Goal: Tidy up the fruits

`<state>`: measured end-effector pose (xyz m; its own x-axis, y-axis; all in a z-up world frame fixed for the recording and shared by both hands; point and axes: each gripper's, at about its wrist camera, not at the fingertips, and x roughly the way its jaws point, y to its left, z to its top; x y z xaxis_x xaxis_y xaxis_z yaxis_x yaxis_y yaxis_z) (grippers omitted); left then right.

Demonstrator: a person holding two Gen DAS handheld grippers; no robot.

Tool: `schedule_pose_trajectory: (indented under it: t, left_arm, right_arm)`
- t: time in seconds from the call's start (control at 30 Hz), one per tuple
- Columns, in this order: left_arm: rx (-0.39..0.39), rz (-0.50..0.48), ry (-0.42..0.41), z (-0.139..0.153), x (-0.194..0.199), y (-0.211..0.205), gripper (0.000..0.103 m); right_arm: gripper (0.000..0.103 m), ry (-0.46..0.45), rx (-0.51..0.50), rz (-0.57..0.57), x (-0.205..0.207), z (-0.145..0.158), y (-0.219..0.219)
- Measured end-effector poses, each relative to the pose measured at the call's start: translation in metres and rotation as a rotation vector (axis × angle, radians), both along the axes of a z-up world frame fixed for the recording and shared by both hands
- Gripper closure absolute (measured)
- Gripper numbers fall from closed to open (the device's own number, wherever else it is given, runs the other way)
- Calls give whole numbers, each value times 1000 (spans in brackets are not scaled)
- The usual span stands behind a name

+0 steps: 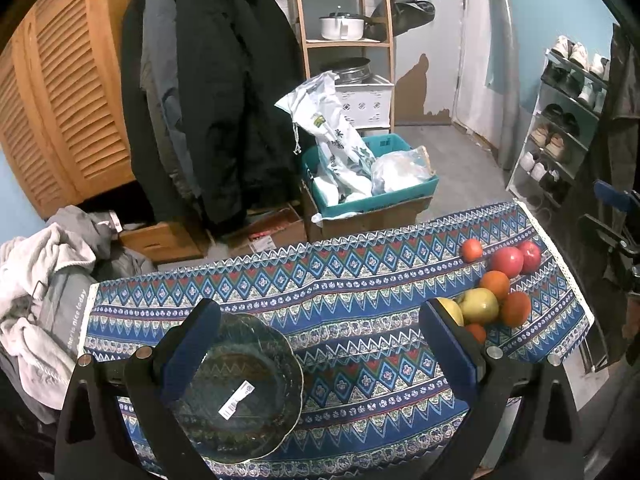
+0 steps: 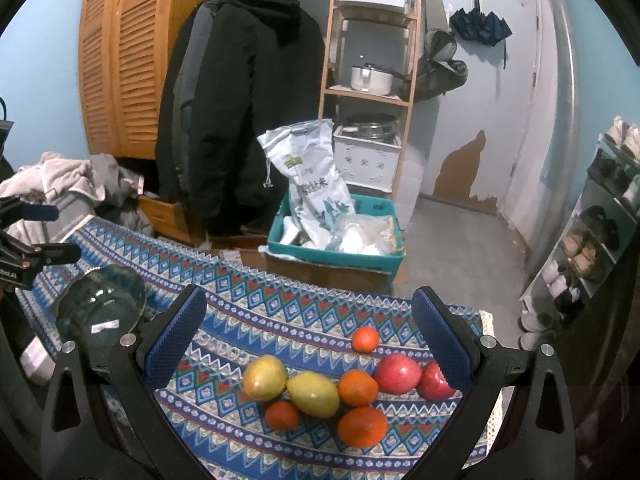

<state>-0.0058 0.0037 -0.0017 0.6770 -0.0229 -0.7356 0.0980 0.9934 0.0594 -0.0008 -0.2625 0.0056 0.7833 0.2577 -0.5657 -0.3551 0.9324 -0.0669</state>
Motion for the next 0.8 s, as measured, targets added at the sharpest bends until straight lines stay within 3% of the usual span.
schedule_pose_trajectory:
  t: [0.8]
  left_arm:
    - [-13,14,21,-7,3,5,3]
  right_arm:
    - [2,13,-1,32,-3,1,1]
